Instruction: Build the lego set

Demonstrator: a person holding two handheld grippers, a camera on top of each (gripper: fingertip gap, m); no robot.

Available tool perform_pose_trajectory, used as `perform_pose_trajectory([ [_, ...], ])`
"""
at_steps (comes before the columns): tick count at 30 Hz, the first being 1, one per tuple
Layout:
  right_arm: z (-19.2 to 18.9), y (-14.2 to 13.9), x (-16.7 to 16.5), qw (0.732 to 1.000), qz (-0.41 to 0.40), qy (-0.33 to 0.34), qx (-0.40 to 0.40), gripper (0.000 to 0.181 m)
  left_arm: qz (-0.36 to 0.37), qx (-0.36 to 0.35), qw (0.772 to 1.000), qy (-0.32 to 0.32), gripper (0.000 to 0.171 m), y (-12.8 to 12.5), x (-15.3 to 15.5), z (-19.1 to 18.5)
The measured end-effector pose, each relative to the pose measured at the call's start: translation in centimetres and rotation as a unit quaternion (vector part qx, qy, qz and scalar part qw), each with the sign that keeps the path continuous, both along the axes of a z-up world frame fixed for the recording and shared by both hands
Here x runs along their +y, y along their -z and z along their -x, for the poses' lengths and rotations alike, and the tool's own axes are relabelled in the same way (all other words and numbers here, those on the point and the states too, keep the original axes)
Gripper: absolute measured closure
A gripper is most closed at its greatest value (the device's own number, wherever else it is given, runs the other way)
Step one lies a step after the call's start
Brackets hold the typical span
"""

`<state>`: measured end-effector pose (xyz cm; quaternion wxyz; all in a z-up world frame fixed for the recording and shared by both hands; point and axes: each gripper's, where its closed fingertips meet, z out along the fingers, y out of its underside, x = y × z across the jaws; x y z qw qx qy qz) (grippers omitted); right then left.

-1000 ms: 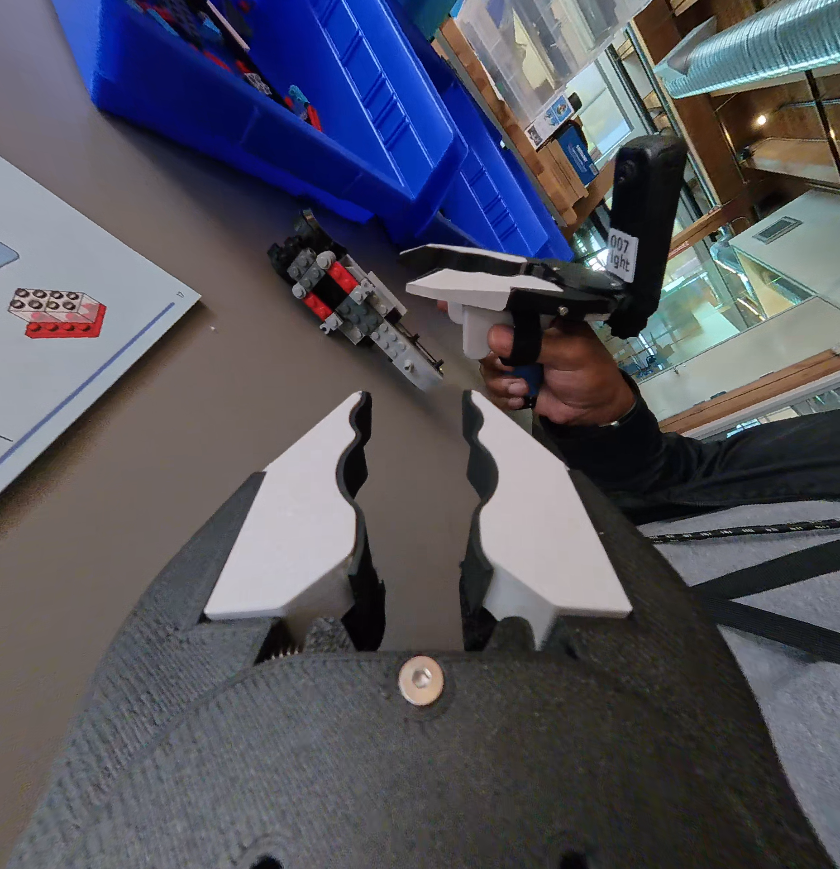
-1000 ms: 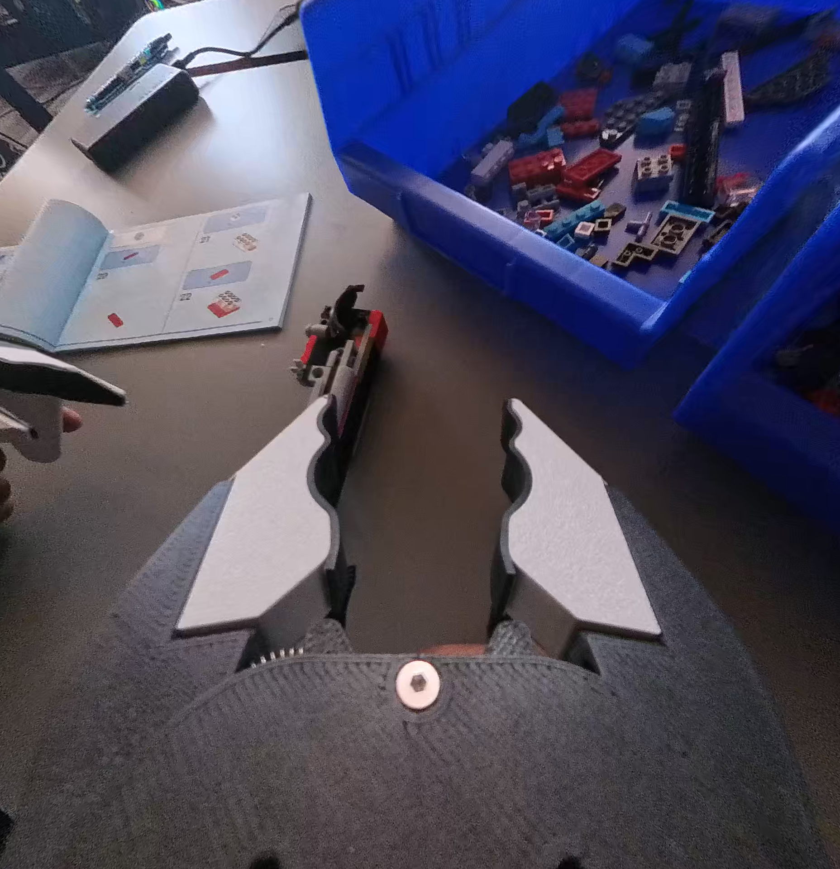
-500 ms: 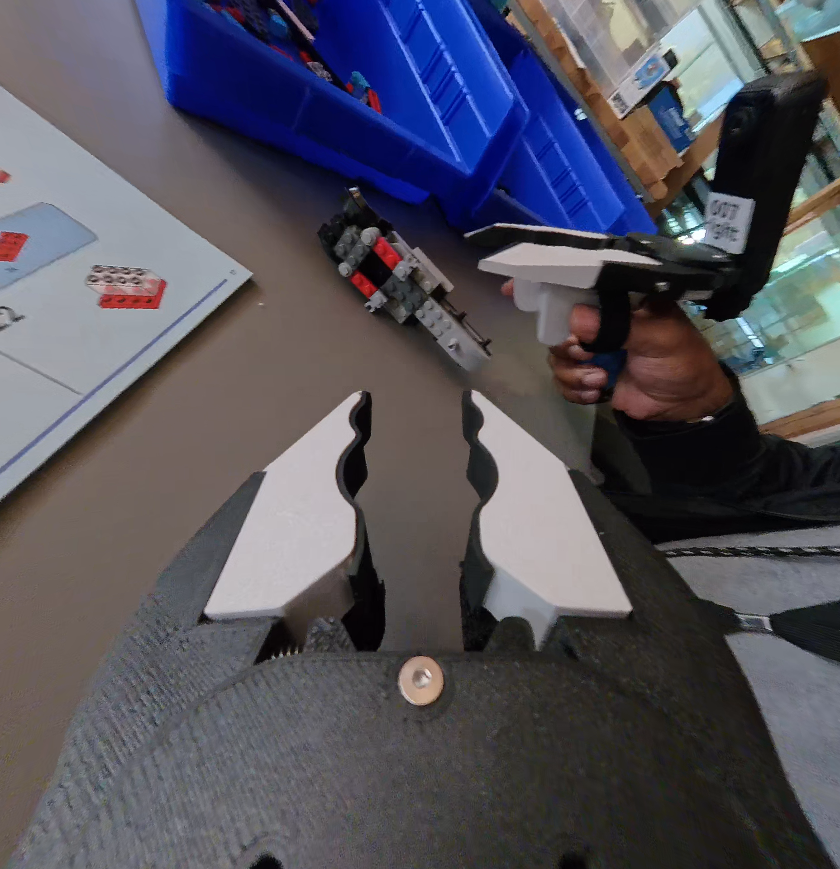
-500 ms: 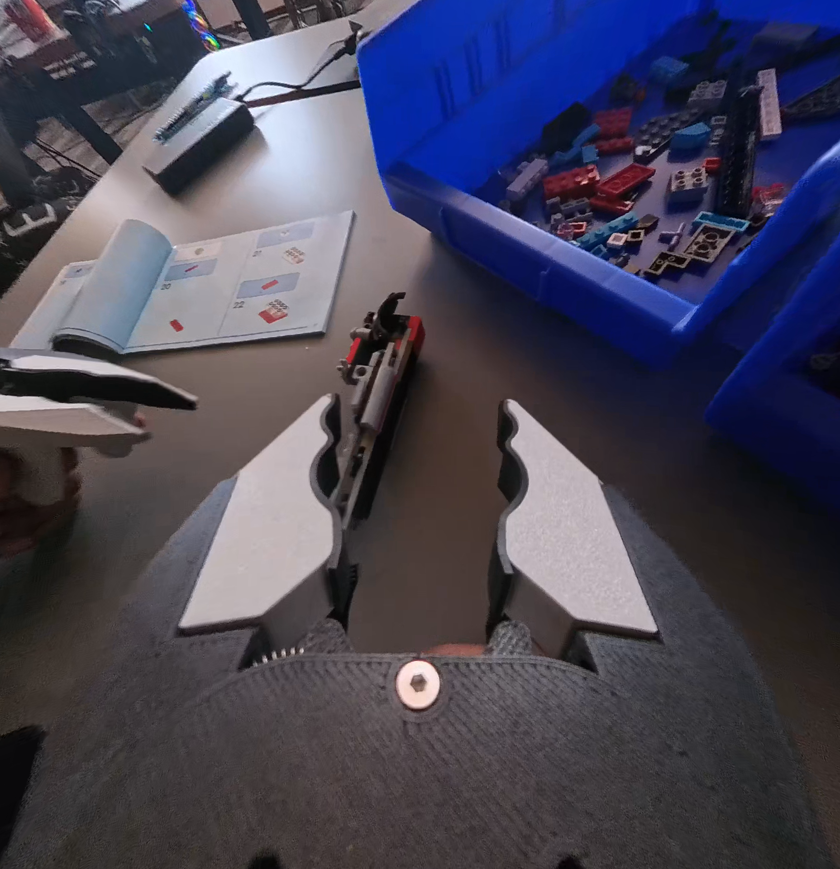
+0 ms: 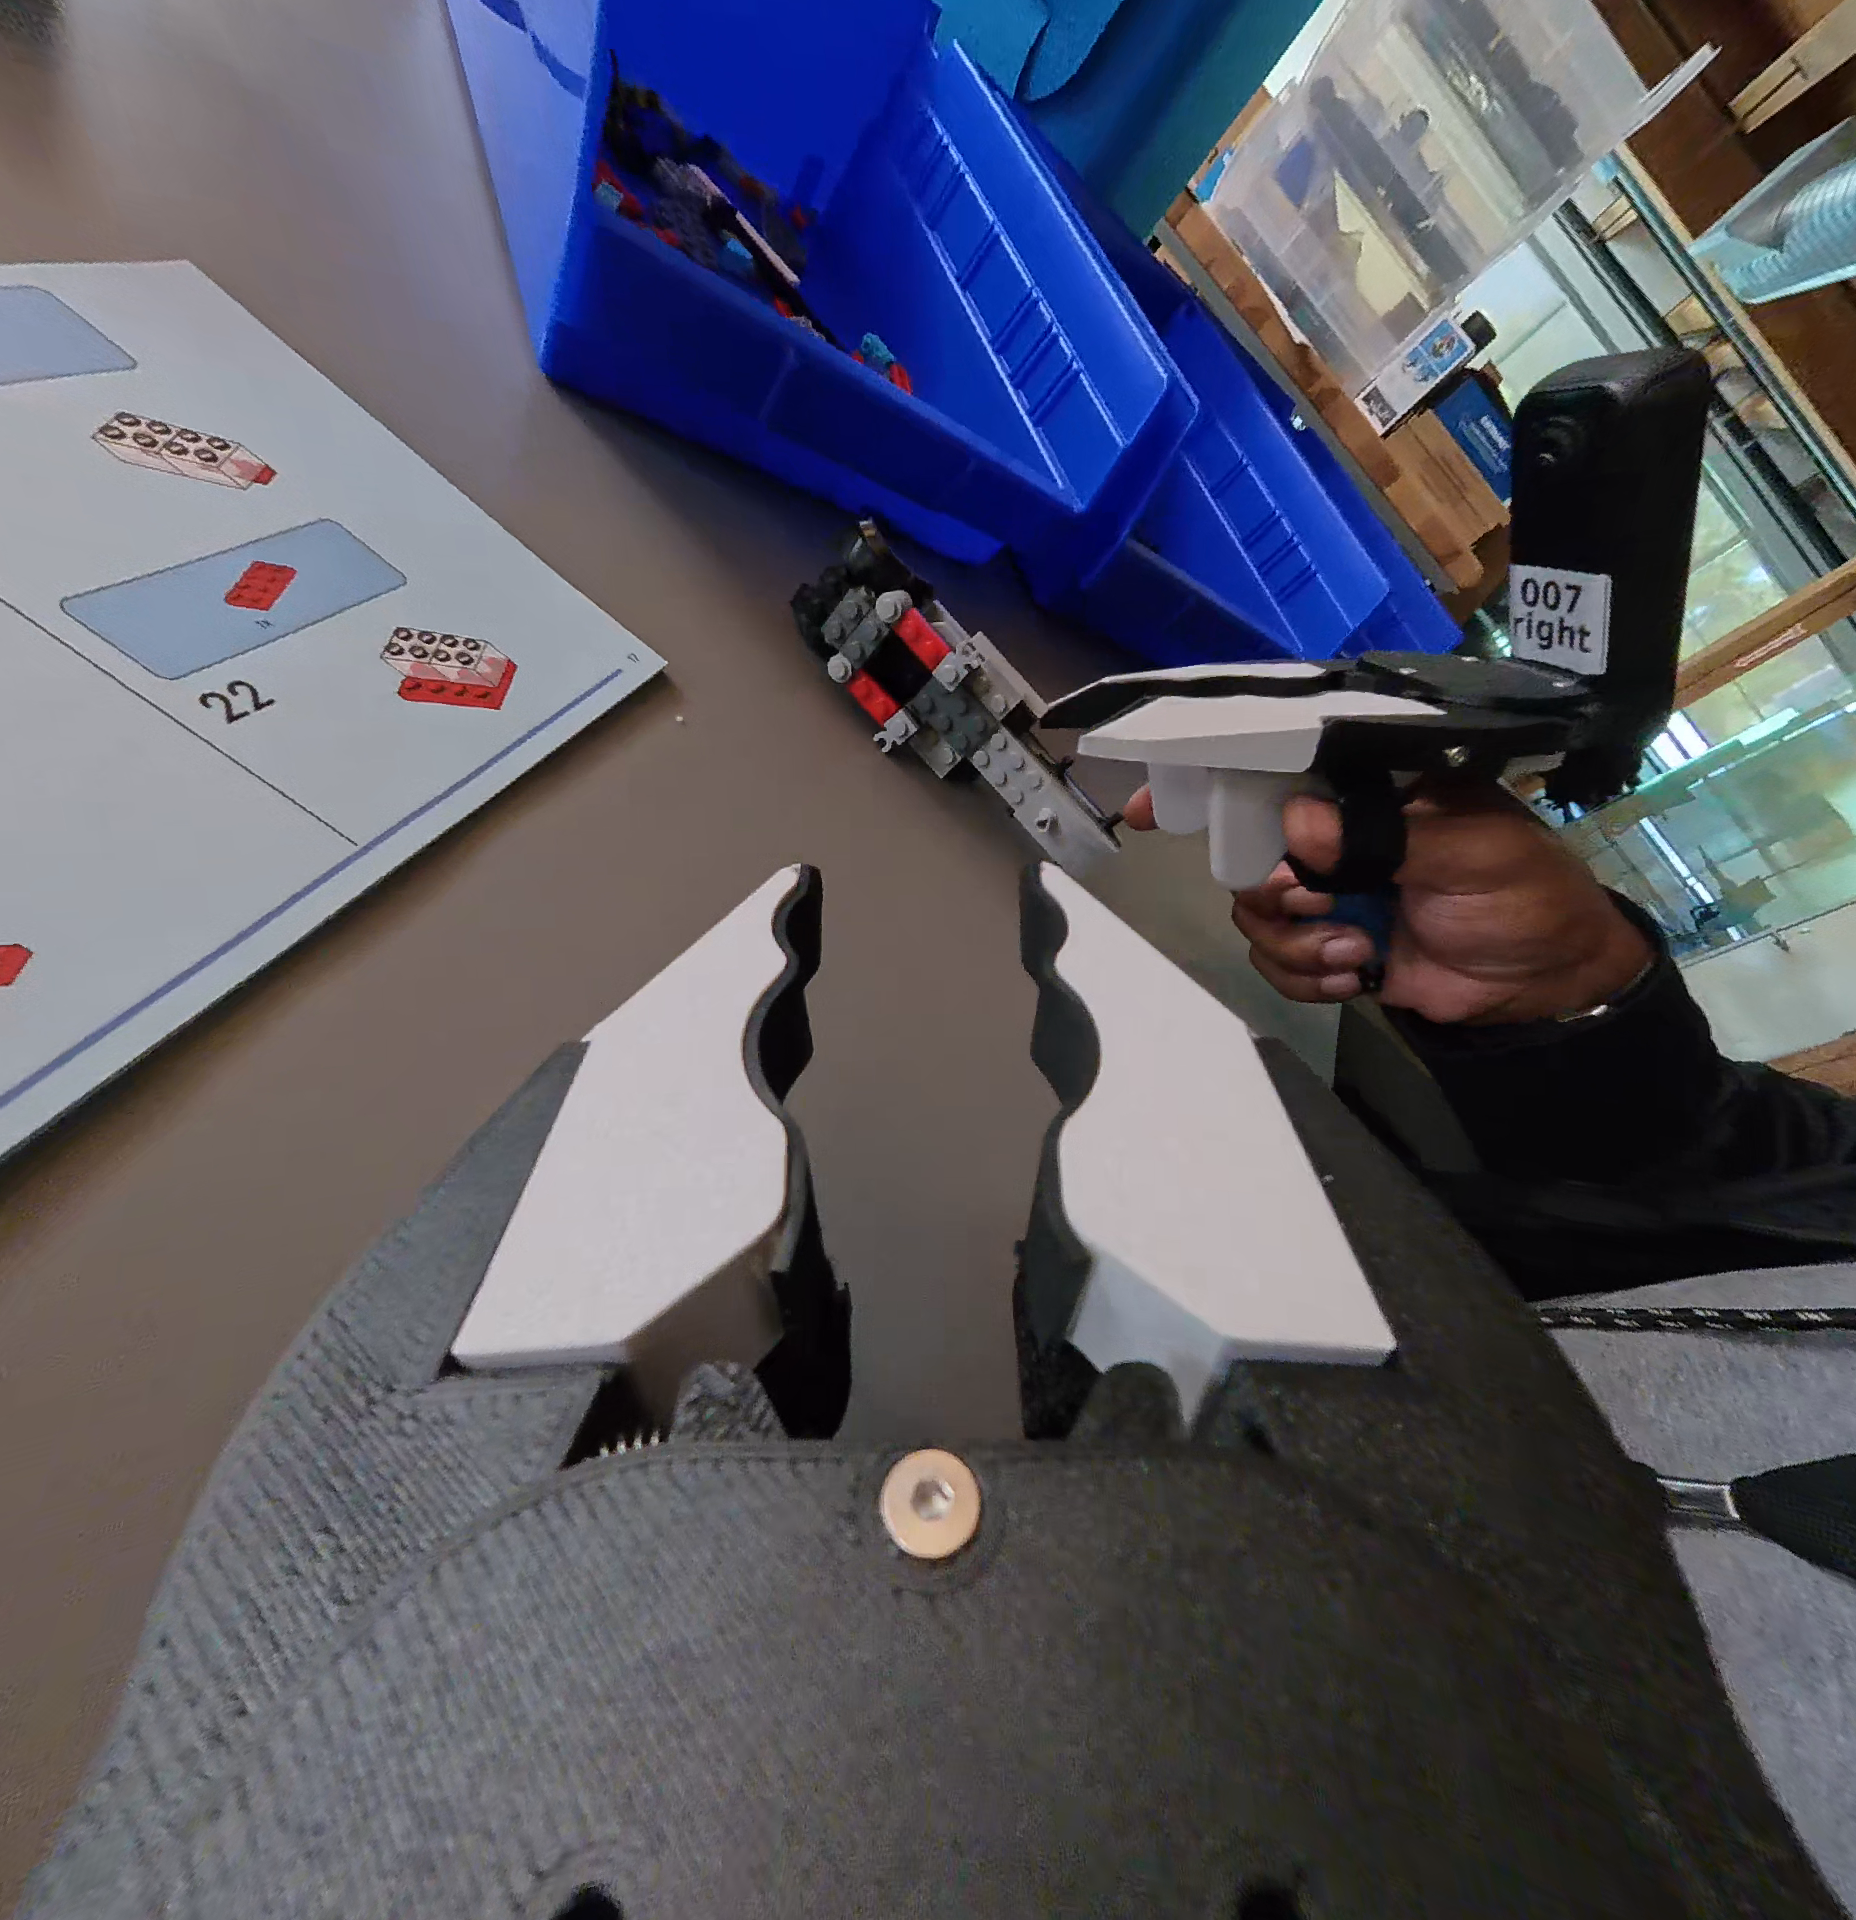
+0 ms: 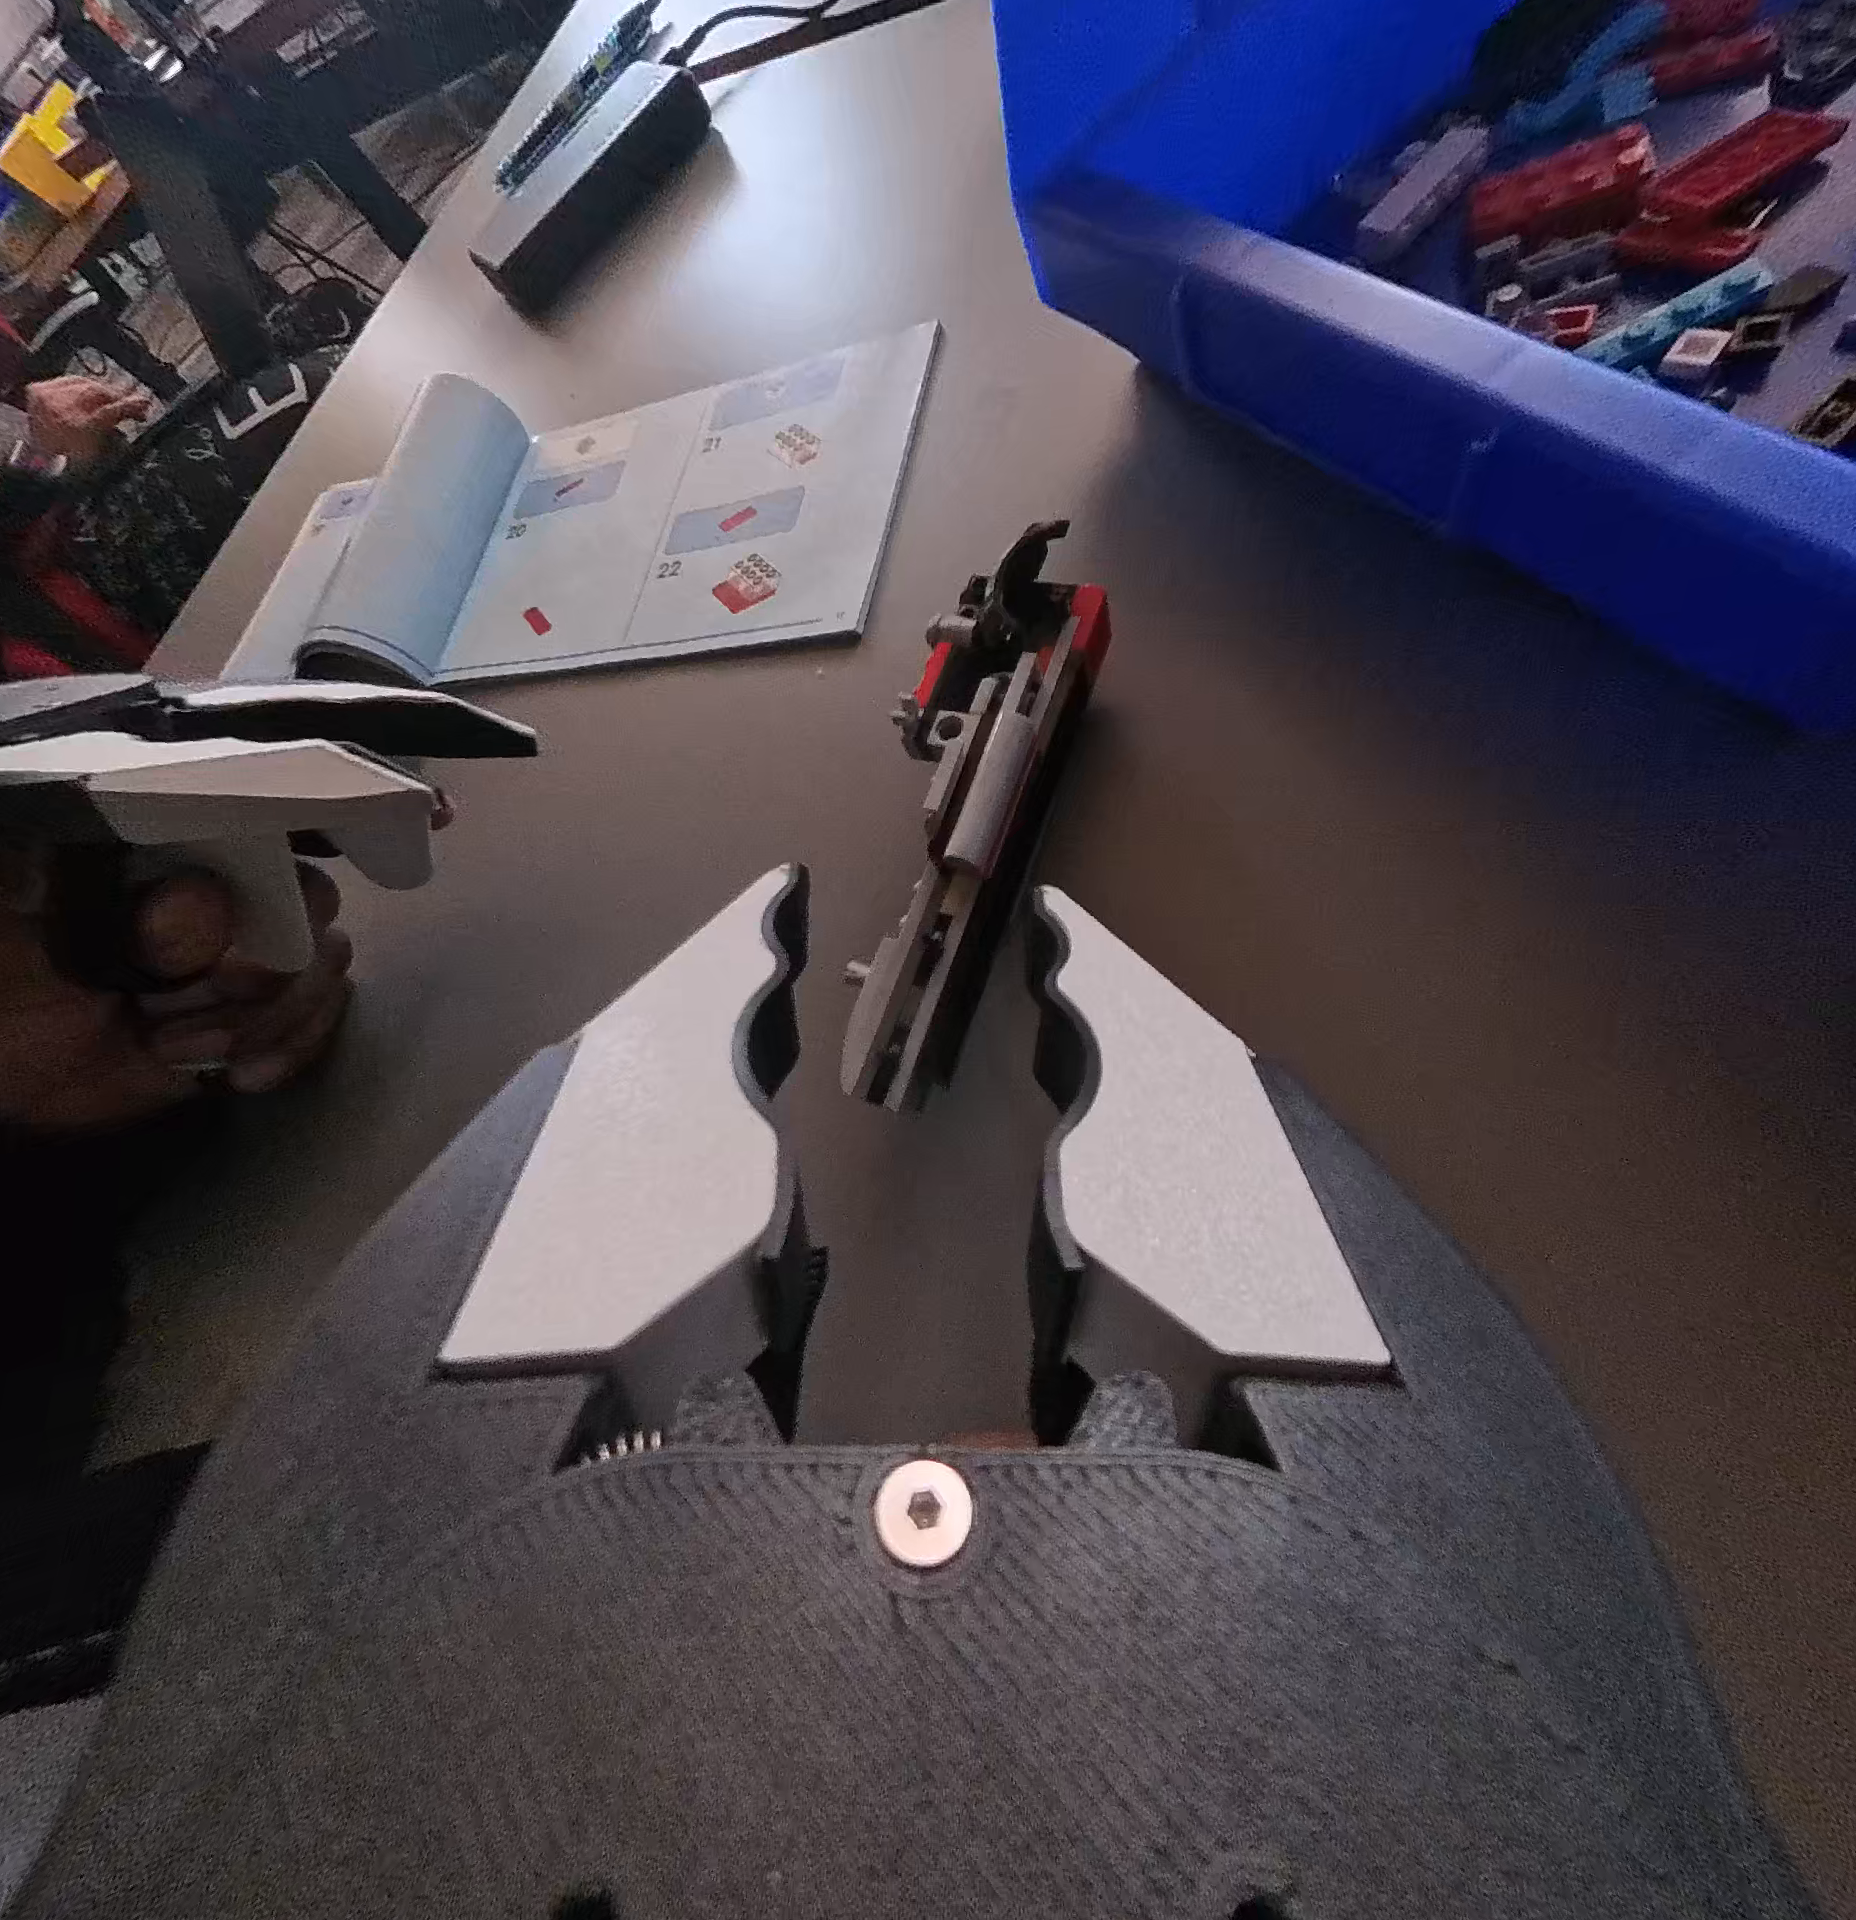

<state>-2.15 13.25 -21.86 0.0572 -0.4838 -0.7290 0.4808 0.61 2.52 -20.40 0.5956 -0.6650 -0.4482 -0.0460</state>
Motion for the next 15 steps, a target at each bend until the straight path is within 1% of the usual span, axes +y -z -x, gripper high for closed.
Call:
perform_pose_trajectory([
  [6, 1.3, 0.6, -0.4, 0.999, -0.046, -0.002, 0.012, 0.146, -0.009, -0.006, 1.0, 0.003, 0.133, 0.0, 0.0, 0.0],
  [7, 1.4, 0.7, -0.4, 0.999, -0.05, -0.002, 0.013, 0.149, -0.009, -0.006, 1.0, 0.004, 0.133, 0.0, 0.0, 0.0],
  [9, 1.7, 0.9, -0.4, 0.999, -0.045, 0.002, 0.011, 0.161, -0.01, -0.006, 1.0, 0.004, 0.133, 0.0, 0.0, -0.1],
  [12, 2.0, 0.9, -0.2, 1.0, -0.002, 0.01, -0.012, 0.162, -0.013, -0.006, 1.0, 0.005, 0.133, -0.1, -0.1, -0.1],
  [15, 2.0, 1.1, 0.2, 0.994, 0.085, 0.022, -0.07, 0.163, -0.014, -0.006, 1.0, 0.007, 0.133, -0.1, 0.0, -0.2],
])
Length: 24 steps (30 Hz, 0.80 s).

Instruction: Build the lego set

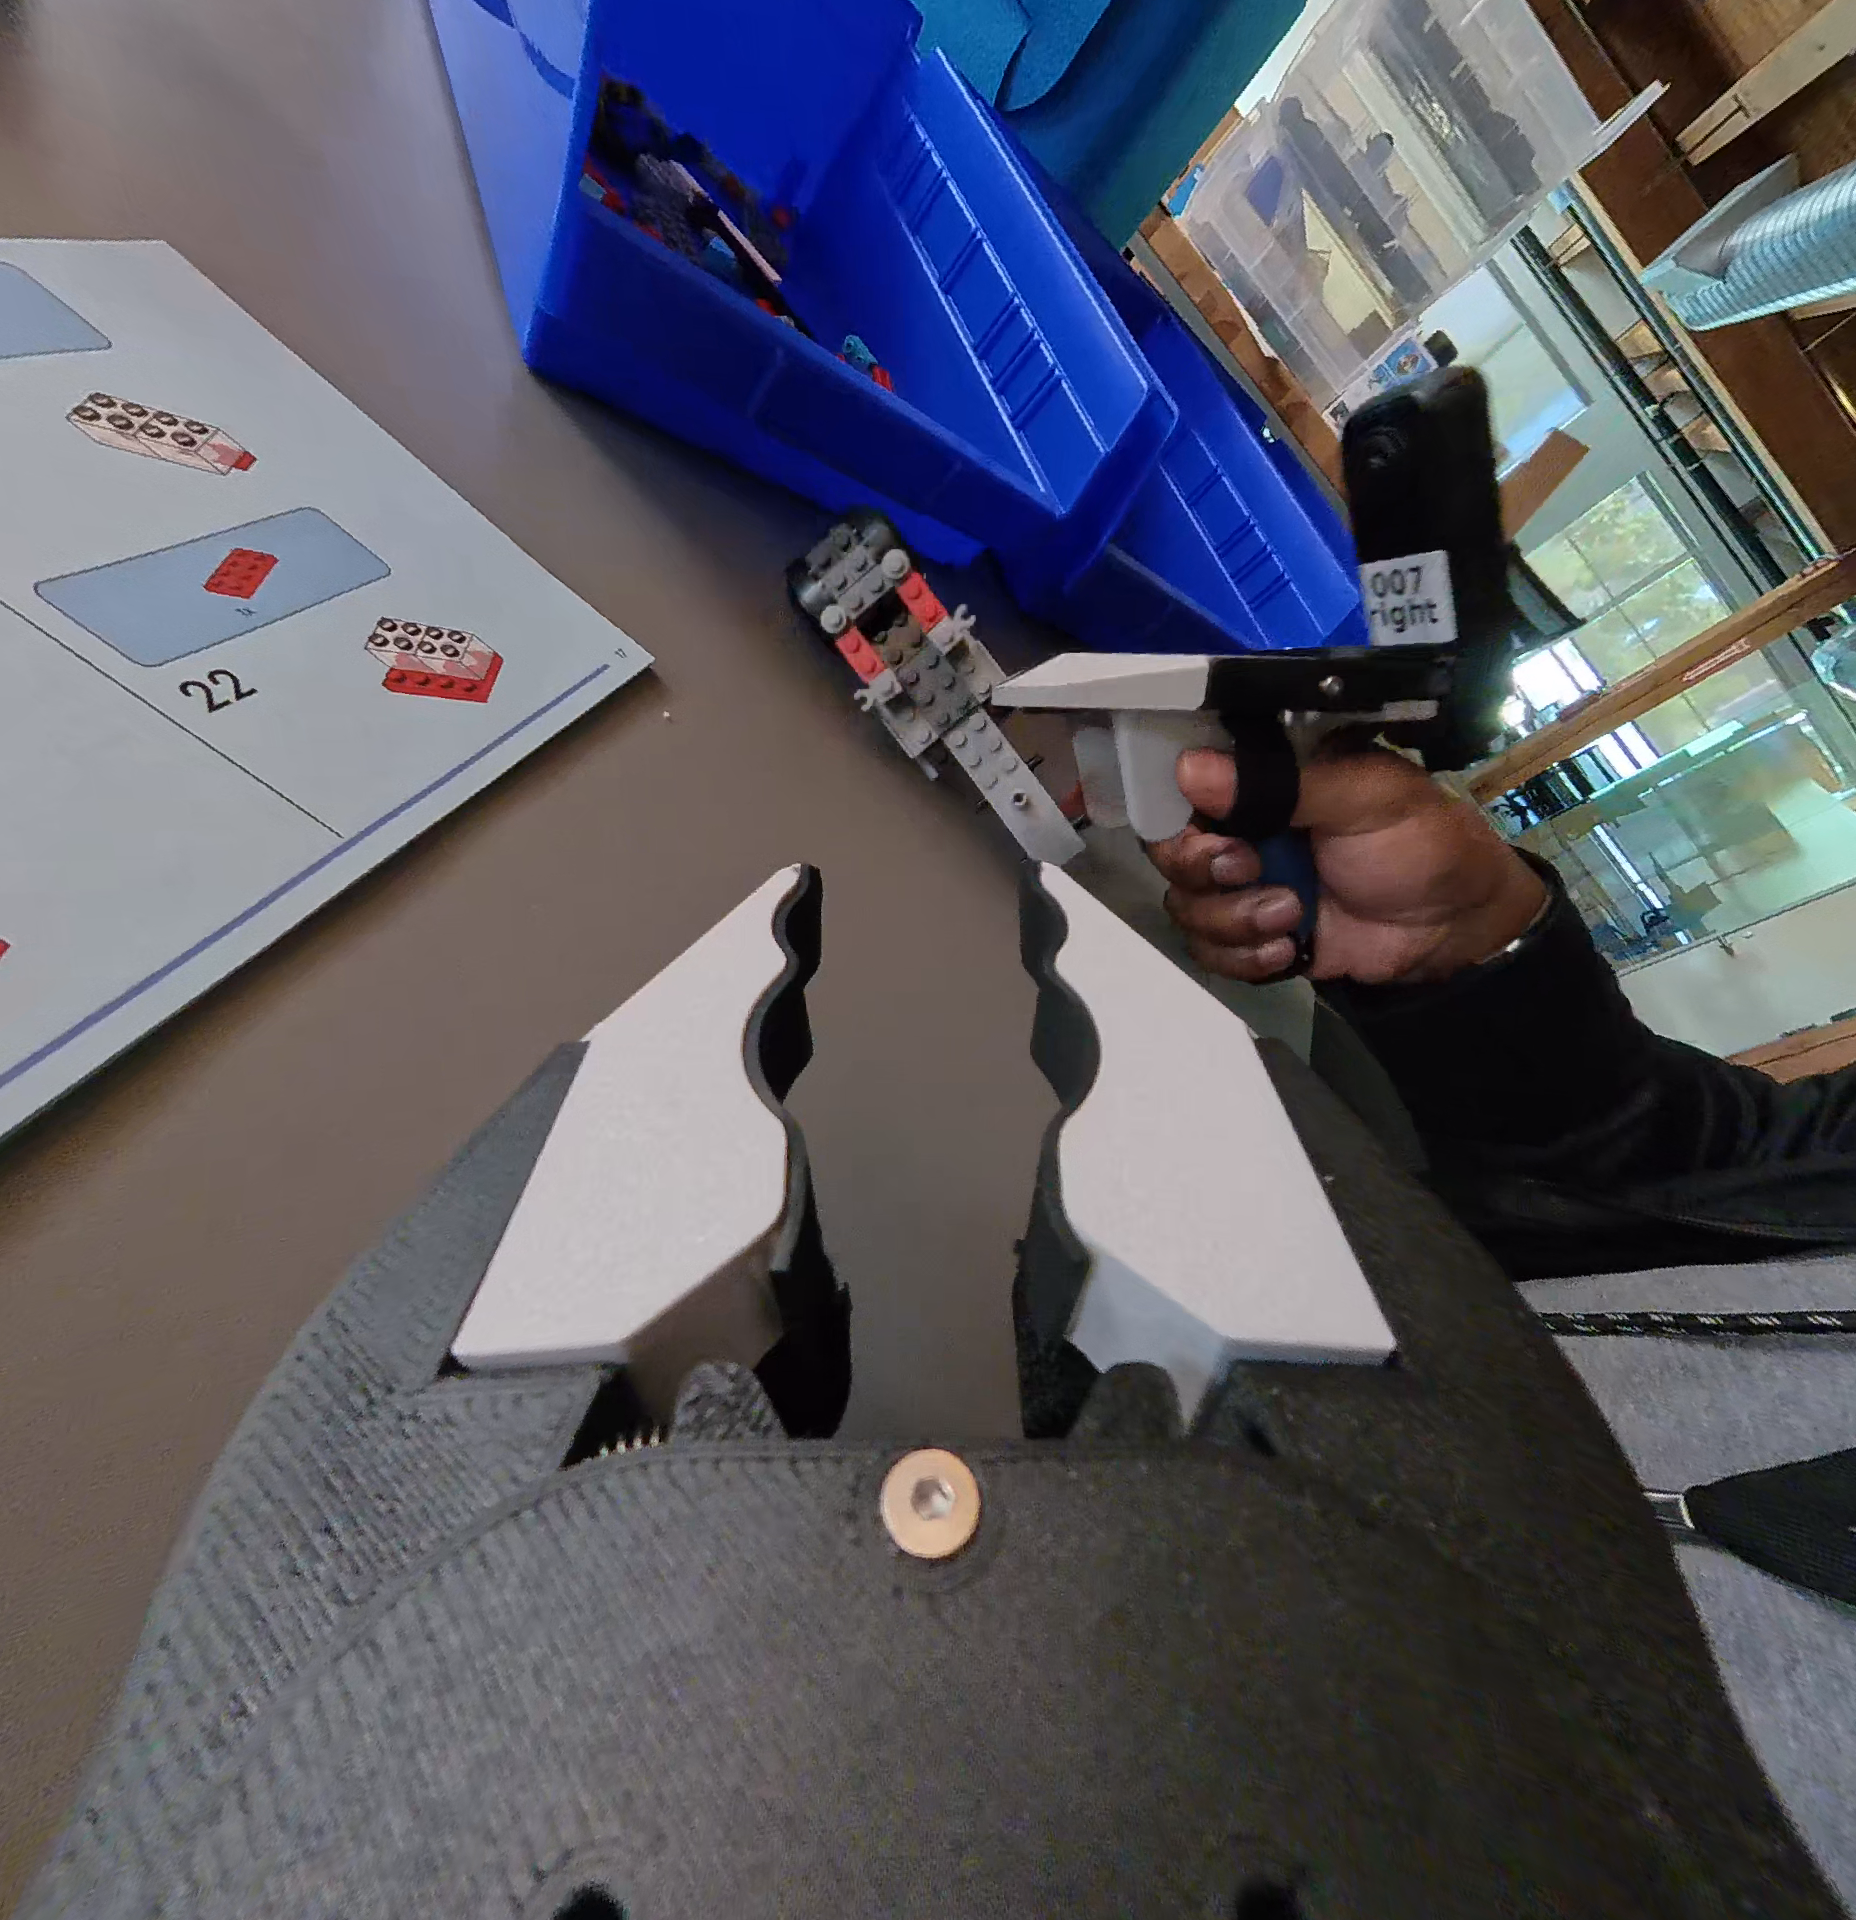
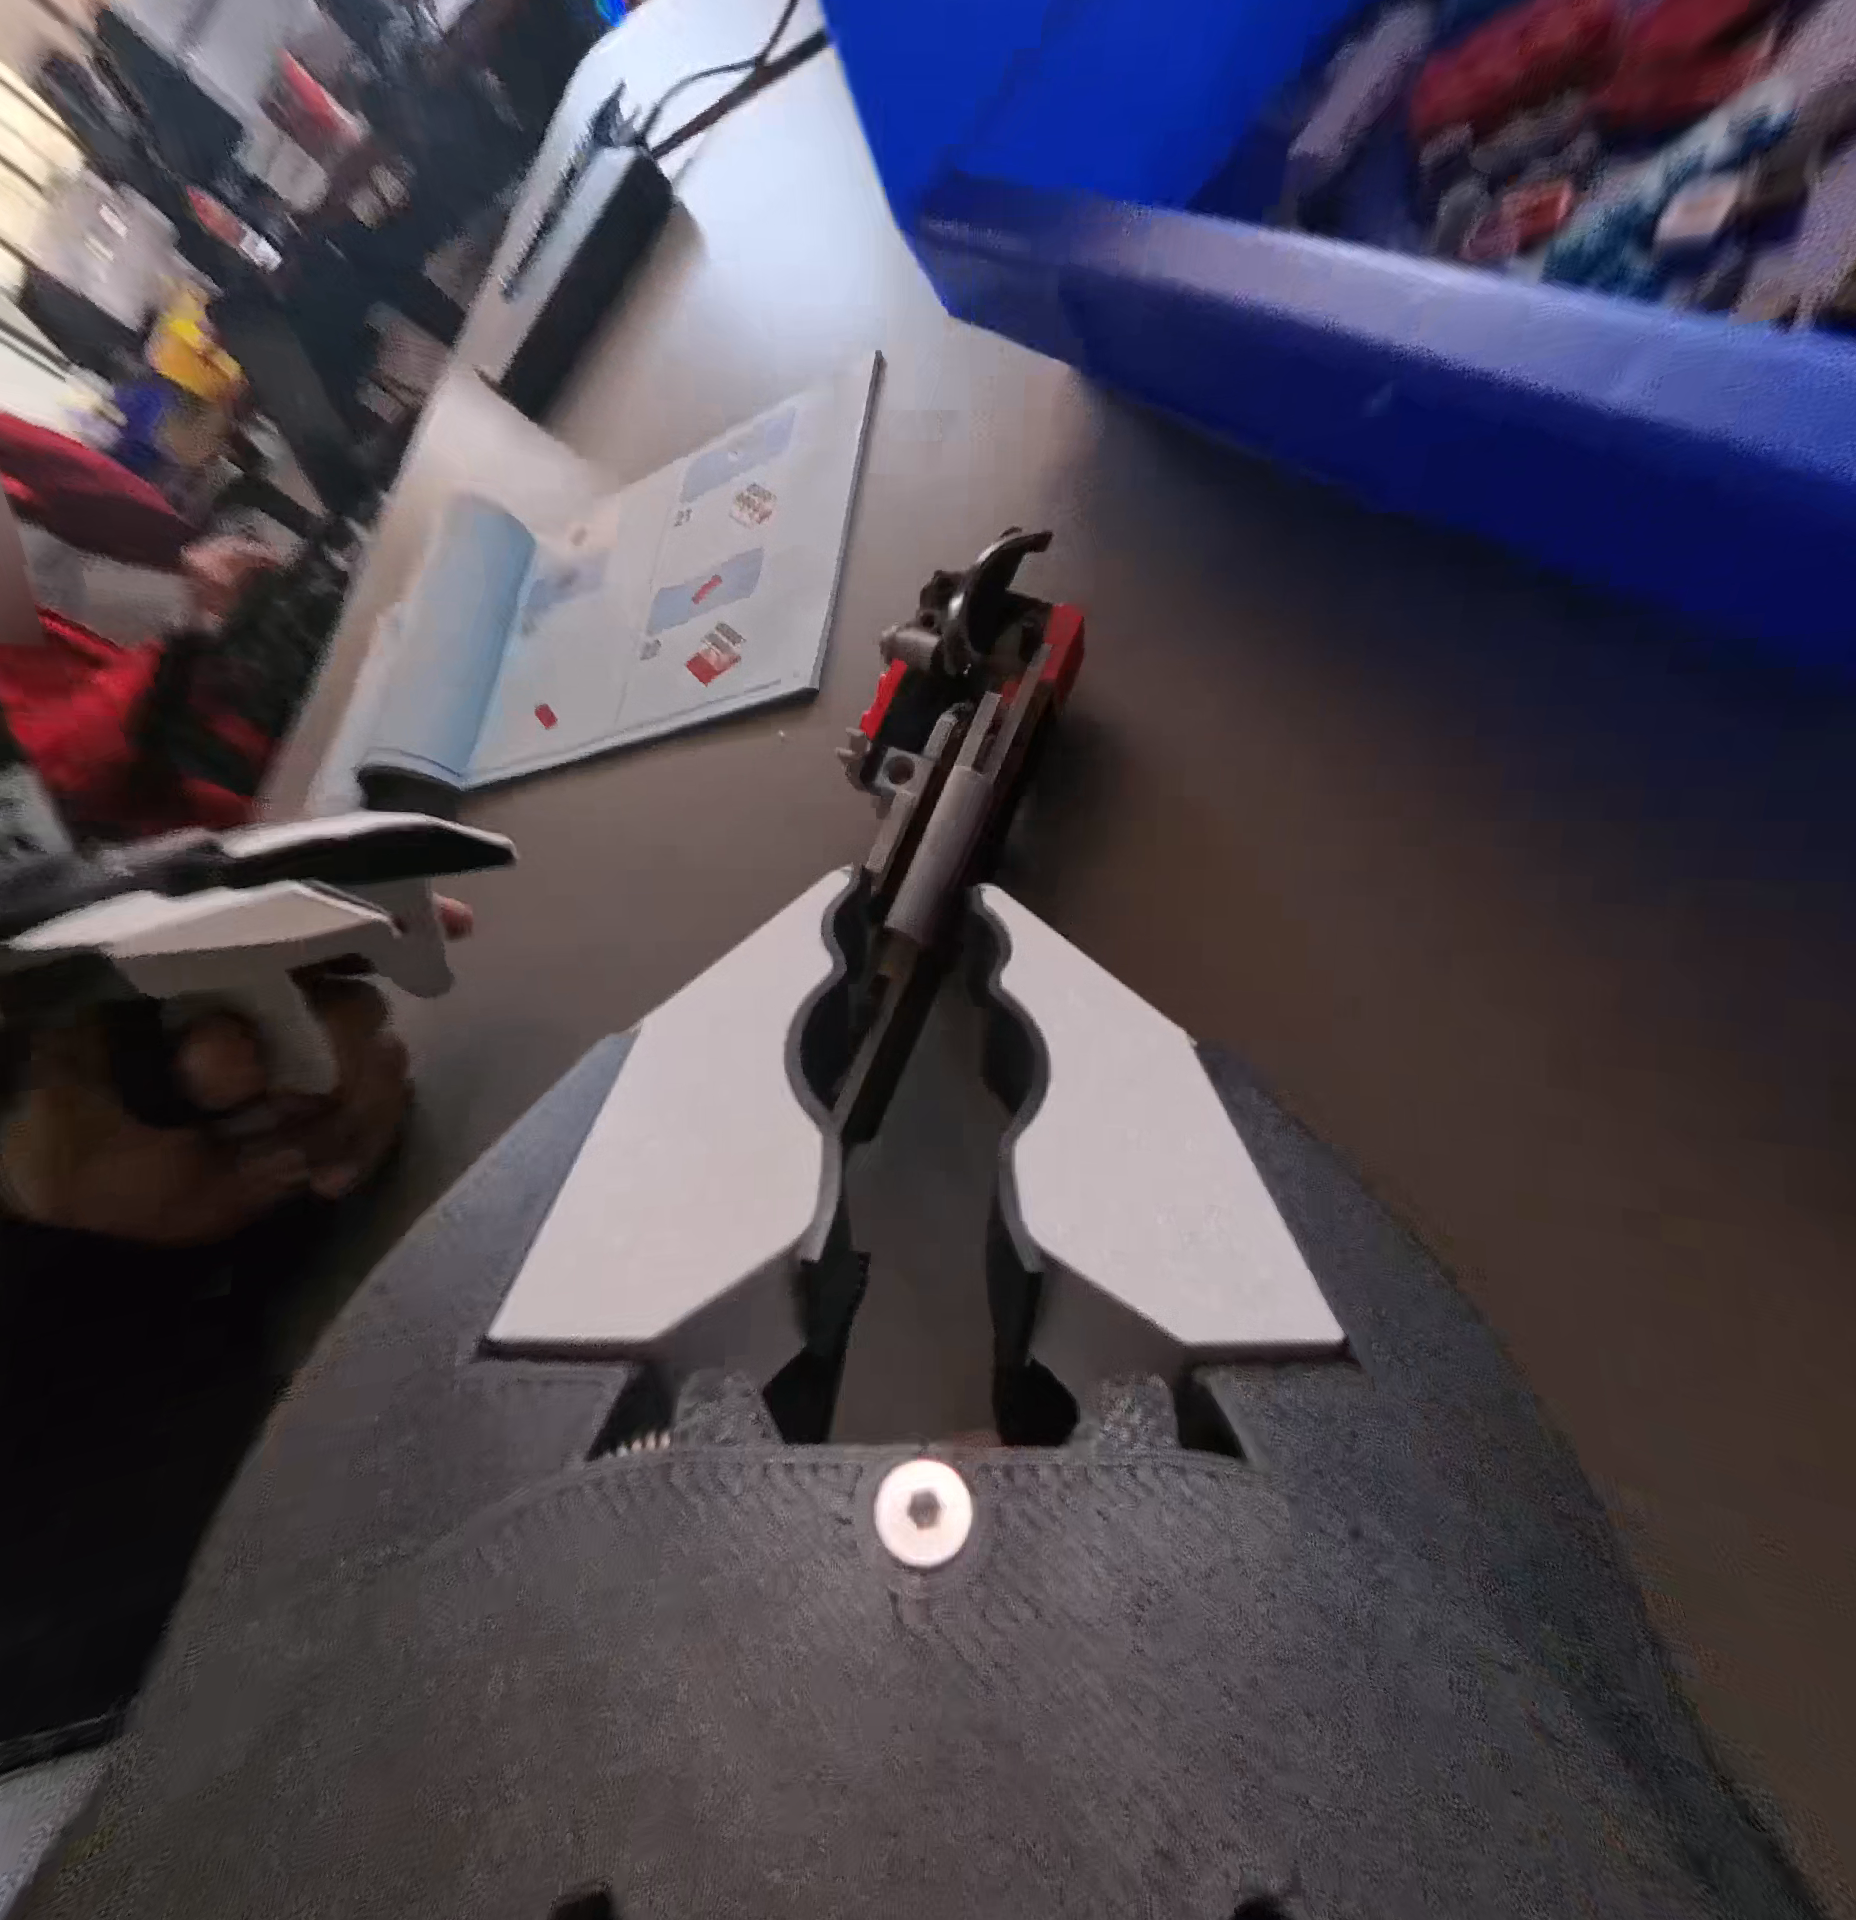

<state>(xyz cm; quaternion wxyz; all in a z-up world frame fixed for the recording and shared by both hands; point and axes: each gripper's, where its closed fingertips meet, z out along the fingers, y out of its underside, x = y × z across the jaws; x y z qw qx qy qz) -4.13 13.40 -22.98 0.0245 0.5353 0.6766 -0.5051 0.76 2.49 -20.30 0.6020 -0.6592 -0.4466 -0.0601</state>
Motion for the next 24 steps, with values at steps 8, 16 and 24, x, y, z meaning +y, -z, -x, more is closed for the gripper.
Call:
perform_pose_trajectory([
  [8, 0.9, 0.9, 3.3, 0.996, -0.077, 0.033, 0.018, 0.165, 0.002, 0.001, 1.0, 0.001, 0.133, 0.0, 0.0, 0.0],
  [16, 0.9, -2.3, 3.6, 0.989, -0.083, 0.028, 0.115, 0.148, -0.016, 0.04, 0.999, -0.024, 0.132, -1.3, -1.1, 0.4],
  [24, -1.5, -8.0, -3.8, 0.977, 0.04, -0.053, 0.203, 0.145, 0.038, 0.111, 0.983, -0.139, 0.116, -2.9, -6.4, 2.7],
])
